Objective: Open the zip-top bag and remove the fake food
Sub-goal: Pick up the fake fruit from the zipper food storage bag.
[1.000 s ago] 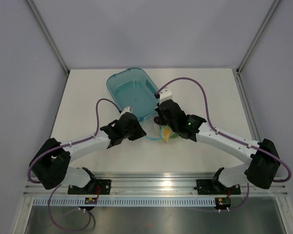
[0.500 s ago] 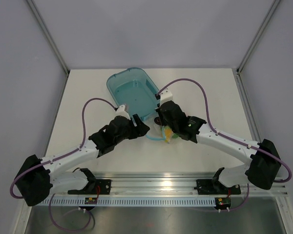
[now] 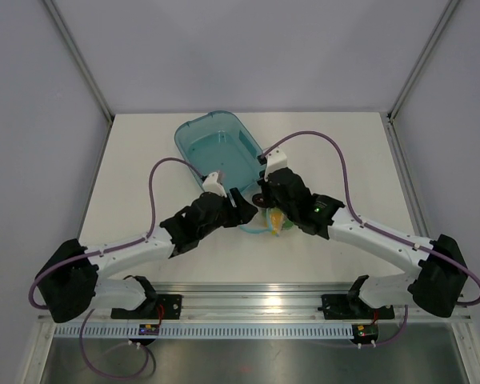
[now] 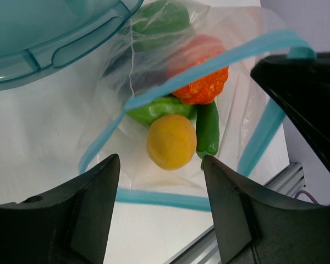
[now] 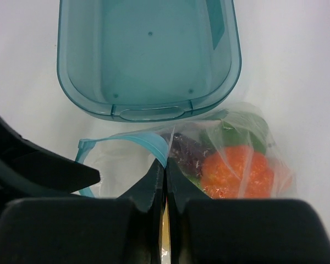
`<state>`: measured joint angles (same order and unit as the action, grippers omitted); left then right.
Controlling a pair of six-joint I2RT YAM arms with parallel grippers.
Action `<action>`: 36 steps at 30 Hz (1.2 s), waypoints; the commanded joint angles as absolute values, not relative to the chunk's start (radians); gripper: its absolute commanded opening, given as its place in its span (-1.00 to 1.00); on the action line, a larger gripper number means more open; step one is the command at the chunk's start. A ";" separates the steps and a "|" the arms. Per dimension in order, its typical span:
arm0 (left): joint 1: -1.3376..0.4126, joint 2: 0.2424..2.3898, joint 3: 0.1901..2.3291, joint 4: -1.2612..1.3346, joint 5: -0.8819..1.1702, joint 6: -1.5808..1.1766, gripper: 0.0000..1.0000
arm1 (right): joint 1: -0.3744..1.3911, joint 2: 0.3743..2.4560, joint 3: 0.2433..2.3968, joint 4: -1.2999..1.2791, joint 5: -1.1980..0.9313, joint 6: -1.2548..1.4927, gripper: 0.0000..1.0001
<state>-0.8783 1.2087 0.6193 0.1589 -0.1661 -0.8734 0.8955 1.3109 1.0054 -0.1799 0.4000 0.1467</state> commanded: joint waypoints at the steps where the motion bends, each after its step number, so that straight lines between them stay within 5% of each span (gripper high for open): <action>1: -0.884 1.278 0.709 0.218 -0.227 -0.919 0.29 | 0.904 1.250 0.985 -0.092 0.374 0.155 -0.87; 19: -0.884 1.520 0.716 0.419 -0.115 -1.002 0.26 | 0.907 1.252 0.971 -0.052 0.344 0.178 -0.82; 29: -0.907 1.562 0.774 0.282 -0.075 -0.953 0.42 | 0.907 1.243 0.970 -0.061 0.387 0.183 -0.35; 33: -0.907 1.568 0.756 0.304 -0.077 -0.957 0.43 | 0.907 1.229 0.960 -0.055 0.431 0.196 0.17; 36: -0.907 1.582 0.755 0.314 -0.083 -0.962 0.43 | 0.907 1.207 0.948 -0.055 0.521 0.228 0.20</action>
